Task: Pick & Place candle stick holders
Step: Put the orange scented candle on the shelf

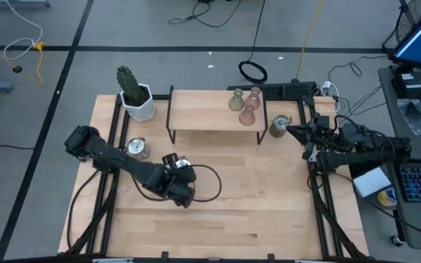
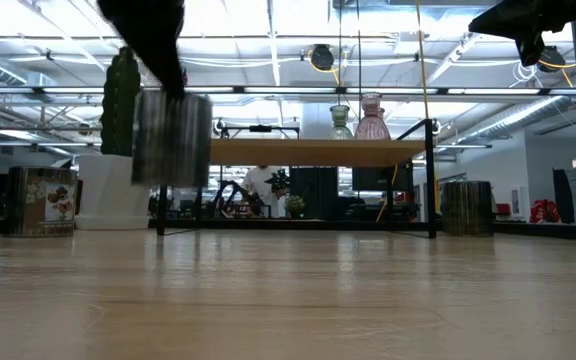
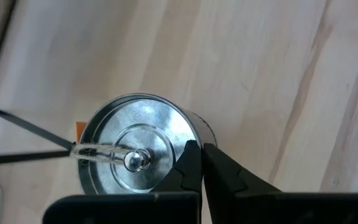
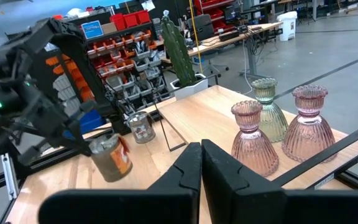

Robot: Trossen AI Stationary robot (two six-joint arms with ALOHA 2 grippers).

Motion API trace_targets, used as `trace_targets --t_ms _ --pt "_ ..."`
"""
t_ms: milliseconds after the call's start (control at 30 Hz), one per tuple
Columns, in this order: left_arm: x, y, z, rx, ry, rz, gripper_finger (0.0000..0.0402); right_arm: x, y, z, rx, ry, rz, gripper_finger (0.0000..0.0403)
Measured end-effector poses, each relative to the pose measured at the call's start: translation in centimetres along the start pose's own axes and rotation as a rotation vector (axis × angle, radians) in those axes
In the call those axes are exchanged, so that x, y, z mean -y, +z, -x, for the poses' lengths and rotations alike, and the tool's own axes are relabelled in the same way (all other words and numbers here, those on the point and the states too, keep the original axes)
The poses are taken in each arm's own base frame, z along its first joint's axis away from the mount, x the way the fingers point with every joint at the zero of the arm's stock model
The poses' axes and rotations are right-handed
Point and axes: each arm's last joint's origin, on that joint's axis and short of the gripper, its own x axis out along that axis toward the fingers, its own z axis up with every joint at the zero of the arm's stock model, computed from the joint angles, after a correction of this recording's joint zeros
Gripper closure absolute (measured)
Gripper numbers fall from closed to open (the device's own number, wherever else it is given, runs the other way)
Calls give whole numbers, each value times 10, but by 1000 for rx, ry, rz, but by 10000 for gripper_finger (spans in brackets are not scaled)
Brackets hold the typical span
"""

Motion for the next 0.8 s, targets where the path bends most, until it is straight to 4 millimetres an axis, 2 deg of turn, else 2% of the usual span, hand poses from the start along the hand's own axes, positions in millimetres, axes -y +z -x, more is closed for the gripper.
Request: trace_targets --t_ms 200,400,567,800 --pt "-17 28 21 61 3 26 401 0 0 0 0 0 0 399" --pt "-44 53 36 86 24 72 401 0 0 0 0 0 0 399" --pt "-74 73 49 118 47 89 401 0 0 0 0 0 0 399" --pt "-124 96 52 142 103 115 402 0 0 0 0 0 0 399"
